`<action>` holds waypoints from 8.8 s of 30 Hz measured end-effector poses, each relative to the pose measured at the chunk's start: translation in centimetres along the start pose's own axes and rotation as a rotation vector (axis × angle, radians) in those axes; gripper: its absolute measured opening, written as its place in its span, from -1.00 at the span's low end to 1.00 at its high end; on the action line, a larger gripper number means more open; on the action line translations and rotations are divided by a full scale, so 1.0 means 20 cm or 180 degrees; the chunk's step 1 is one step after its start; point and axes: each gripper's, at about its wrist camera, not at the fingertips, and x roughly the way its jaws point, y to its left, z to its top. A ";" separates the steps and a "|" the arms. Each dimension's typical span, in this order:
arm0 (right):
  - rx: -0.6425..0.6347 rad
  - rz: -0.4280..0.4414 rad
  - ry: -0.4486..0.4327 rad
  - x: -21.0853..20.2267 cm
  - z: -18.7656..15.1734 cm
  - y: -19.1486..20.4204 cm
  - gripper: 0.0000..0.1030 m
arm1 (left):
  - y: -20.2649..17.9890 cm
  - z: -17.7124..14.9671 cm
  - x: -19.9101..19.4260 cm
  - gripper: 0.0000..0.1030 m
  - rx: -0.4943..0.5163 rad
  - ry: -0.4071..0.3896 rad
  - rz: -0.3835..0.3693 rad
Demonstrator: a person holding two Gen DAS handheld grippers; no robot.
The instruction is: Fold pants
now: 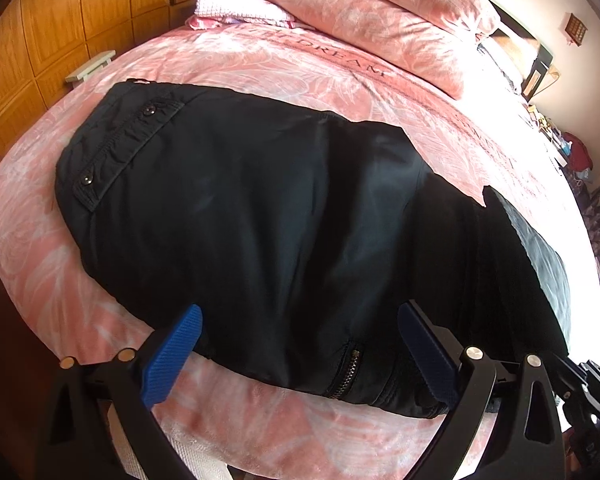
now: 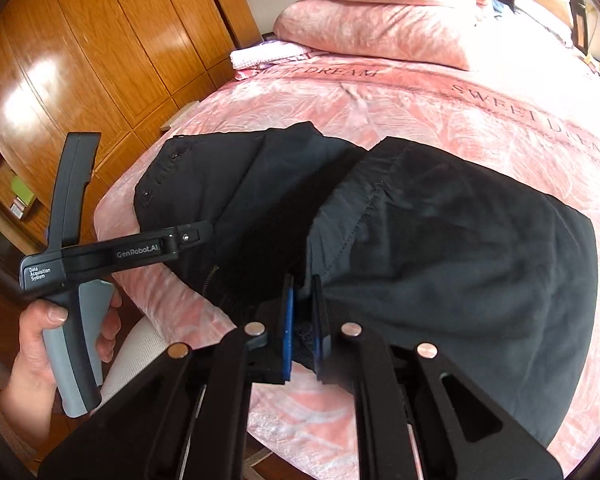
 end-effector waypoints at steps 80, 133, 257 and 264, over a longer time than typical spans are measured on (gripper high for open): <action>0.0320 -0.0609 0.0253 0.20 -0.07 -0.07 0.31 | 0.80 -0.13 0.28 0.14 -0.2080 0.0617 -0.1461; 0.0102 -0.0657 0.0339 0.29 -0.08 -0.03 0.55 | 1.10 -0.10 0.26 -0.17 -0.2498 0.0096 -0.1496; 0.1041 -0.0731 -0.0255 -0.53 -0.17 -0.82 0.44 | -0.58 -0.04 0.00 0.92 0.1100 0.0068 -0.0501; 0.1166 -0.0527 -0.0147 -0.36 0.01 -0.98 0.22 | -0.65 0.03 0.05 0.92 0.1138 0.0119 -0.0459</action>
